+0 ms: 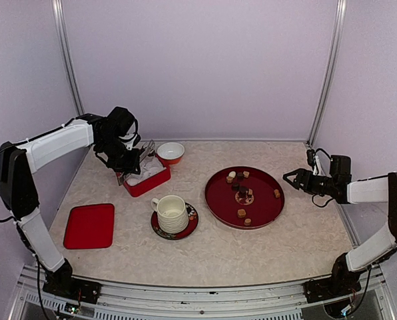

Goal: Pack the chocolate

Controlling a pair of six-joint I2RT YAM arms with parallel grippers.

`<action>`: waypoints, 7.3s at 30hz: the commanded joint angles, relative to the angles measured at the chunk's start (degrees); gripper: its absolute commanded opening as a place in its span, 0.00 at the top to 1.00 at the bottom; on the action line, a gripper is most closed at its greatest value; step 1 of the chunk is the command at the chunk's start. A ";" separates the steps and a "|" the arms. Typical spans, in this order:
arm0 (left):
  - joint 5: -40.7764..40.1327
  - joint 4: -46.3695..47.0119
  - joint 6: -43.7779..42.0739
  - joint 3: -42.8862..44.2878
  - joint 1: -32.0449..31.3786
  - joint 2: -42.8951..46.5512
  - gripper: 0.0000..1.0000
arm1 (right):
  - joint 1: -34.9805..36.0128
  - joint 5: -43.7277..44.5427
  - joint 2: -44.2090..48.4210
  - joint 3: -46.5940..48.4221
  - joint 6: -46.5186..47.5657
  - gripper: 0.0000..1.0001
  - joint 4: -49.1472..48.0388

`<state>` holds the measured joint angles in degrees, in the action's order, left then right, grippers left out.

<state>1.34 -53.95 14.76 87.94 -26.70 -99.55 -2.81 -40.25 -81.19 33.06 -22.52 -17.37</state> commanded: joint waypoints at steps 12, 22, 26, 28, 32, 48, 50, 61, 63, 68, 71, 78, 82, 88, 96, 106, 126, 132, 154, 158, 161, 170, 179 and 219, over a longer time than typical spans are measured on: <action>1.77 6.90 -3.20 -0.38 5.60 -5.21 0.72 | -0.71 0.12 -0.20 1.99 0.43 0.19 0.53; 3.55 9.51 -3.38 -1.24 5.60 -7.76 0.72 | -0.71 0.19 -0.60 1.83 0.11 0.19 0.07; 4.20 9.74 -3.49 -1.11 5.60 -8.84 0.71 | -0.71 0.59 -0.23 1.84 0.43 0.19 0.71; 4.28 9.78 -3.45 -1.15 5.60 -8.96 0.71 | -0.71 0.70 -0.05 1.83 0.46 0.19 0.85; 4.03 9.66 -3.60 -1.52 5.61 -8.66 0.67 | -0.71 0.70 -0.11 1.82 0.38 0.19 0.78; 0.14 7.44 -4.39 2.47 1.06 -0.48 0.62 | -0.71 0.45 1.16 1.03 0.46 0.18 0.86; -1.16 5.70 -4.69 4.75 -1.74 -0.93 0.62 | -0.71 0.35 1.28 0.97 0.46 0.18 0.84; -3.04 1.69 -5.40 16.43 -18.31 -10.41 0.59 | -0.71 0.24 1.92 0.58 0.88 0.19 1.23; -3.52 0.66 -5.25 19.03 -20.94 -13.43 0.58 | -0.71 0.14 1.75 0.47 0.90 0.18 1.24; -3.44 -1.46 -5.04 24.69 -25.90 -19.81 0.58 | -0.71 0.25 1.65 0.34 1.32 0.19 1.45; -1.86 -2.28 -3.95 26.04 -27.62 -22.88 0.58 | -0.71 0.26 1.65 0.23 1.43 0.19 1.49; 0.20 -2.98 -2.61 25.24 -30.48 -27.25 0.58 | -0.71 0.10 1.40 -0.03 1.08 0.19 0.72; 0.49 -2.80 -2.01 24.76 -30.69 -28.46 0.58 | -0.71 -0.14 1.12 -0.10 0.87 0.19 0.30; 0.48 -2.45 -2.10 25.24 -30.61 -30.45 0.59 | -0.71 -0.26 0.96 -0.08 0.96 0.19 0.19; -2.02 -4.13 -2.00 28.61 -30.10 -34.23 0.61 | -0.71 -0.24 0.59 0.16 1.16 0.19 0.08; -1.43 -6.77 -2.79 37.29 -29.90 -39.11 0.64 | -0.79 -0.26 -0.08 0.33 1.17 0.19 -0.04; 1.17 -5.80 -3.72 41.08 -26.04 -42.48 0.64 | -1.06 -0.33 -0.98 0.65 1.00 0.20 -0.62; 1.08 -5.98 -4.03 40.87 -25.93 -42.28 0.65 | -1.06 -0.36 -0.99 0.60 0.92 0.20 -0.65; 5.49 -1.21 -4.18 34.07 -22.06 -27.78 0.72 | -1.06 -0.44 0.92 0.63 0.50 0.20 0.63; 6.07 0.18 -3.85 28.16 -19.50 -22.18 0.72 | -1.06 -0.28 1.52 0.58 0.72 0.20 1.16; 5.73 1.64 -3.28 21.76 -17.18 -15.70 0.72 | -1.06 -0.39 1.58 0.66 0.75 0.20 1.21; 7.90 6.94 -0.71 -3.04 -4.50 2.58 0.72 | -1.06 -1.22 0.82 0.41 0.63 0.20 0.31; 10.31 10.37 -0.37 -16.78 6.77 9.09 0.72 | -1.06 -1.66 0.20 0.36 0.81 0.20 0.34; 1.16 8.63 -0.87 -8.72 3.76 6.42 0.64 | -0.97 -1.40 1.06 0.65 0.58 0.20 1.39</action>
<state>5.52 -43.90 13.54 73.67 -18.90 -95.57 -3.18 -41.32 -80.88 33.69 -21.96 -16.05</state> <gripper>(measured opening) 0.364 0.799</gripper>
